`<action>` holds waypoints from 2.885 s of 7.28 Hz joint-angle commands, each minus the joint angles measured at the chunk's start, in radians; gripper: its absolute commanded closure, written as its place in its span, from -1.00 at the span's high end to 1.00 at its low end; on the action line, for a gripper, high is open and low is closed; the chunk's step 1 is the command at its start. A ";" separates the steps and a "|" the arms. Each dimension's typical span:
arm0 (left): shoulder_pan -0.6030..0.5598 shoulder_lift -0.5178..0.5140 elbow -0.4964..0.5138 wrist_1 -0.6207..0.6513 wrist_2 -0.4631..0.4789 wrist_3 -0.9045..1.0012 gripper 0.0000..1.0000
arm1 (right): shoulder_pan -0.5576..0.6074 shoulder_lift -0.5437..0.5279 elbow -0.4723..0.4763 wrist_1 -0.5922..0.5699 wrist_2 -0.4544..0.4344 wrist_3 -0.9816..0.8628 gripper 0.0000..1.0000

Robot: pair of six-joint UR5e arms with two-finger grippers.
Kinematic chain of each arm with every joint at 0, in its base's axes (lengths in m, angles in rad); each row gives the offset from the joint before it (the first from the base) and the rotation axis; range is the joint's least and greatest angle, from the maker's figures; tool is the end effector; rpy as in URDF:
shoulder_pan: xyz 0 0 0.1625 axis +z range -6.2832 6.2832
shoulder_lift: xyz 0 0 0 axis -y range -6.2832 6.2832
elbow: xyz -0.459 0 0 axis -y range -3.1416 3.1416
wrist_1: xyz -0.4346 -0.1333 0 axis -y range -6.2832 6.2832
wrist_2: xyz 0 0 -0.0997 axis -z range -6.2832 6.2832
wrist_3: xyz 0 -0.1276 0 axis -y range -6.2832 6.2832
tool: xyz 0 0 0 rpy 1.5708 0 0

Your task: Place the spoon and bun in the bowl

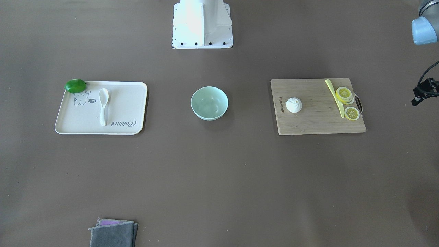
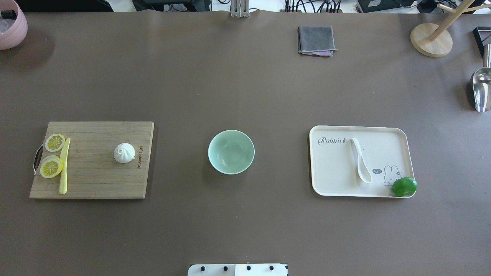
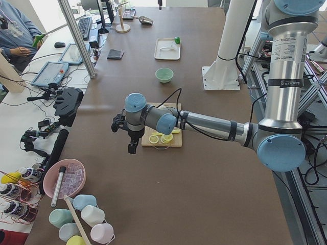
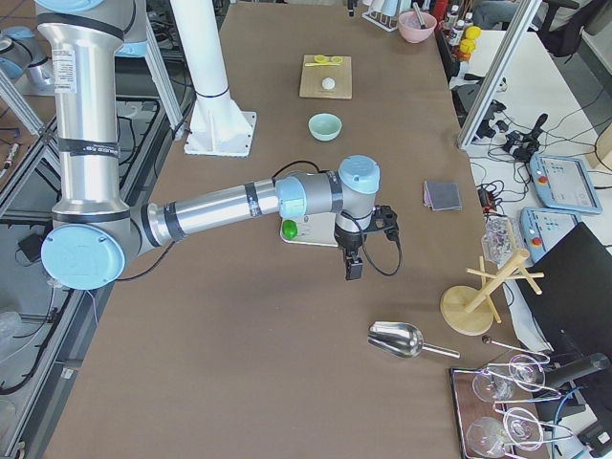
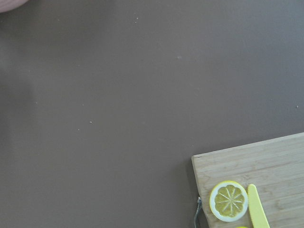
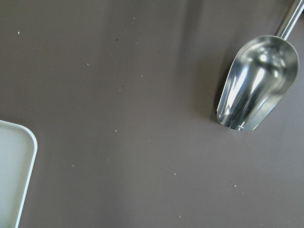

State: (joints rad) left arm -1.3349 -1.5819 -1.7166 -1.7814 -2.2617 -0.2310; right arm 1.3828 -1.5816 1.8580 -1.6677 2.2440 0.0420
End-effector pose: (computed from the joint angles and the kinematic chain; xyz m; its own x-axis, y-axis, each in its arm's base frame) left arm 0.0810 -0.5593 0.6095 0.7273 0.1843 -0.6611 -0.0530 0.9755 0.2136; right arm -0.0461 -0.5298 0.5832 0.7543 -0.2147 0.6204 0.1523 0.9765 0.1526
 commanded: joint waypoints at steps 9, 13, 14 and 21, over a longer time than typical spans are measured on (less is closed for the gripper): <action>0.174 -0.027 -0.103 0.008 -0.020 -0.351 0.95 | -0.117 0.012 -0.099 0.319 -0.011 0.369 1.00; 0.483 -0.165 -0.248 0.283 0.137 -0.602 0.95 | -0.387 0.083 -0.045 0.421 -0.033 0.902 1.00; 0.531 -0.284 -0.233 0.433 0.207 -0.588 0.95 | -0.453 0.107 -0.037 0.419 -0.079 0.903 1.00; 0.534 -0.320 -0.183 0.416 0.206 -0.542 0.94 | -0.668 0.193 -0.114 0.408 -0.211 0.975 0.64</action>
State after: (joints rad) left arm -0.8008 -1.9002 -1.9059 -1.3640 -2.0533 -0.7723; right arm 0.7376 -1.3975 1.7634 -1.2591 2.0448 1.0103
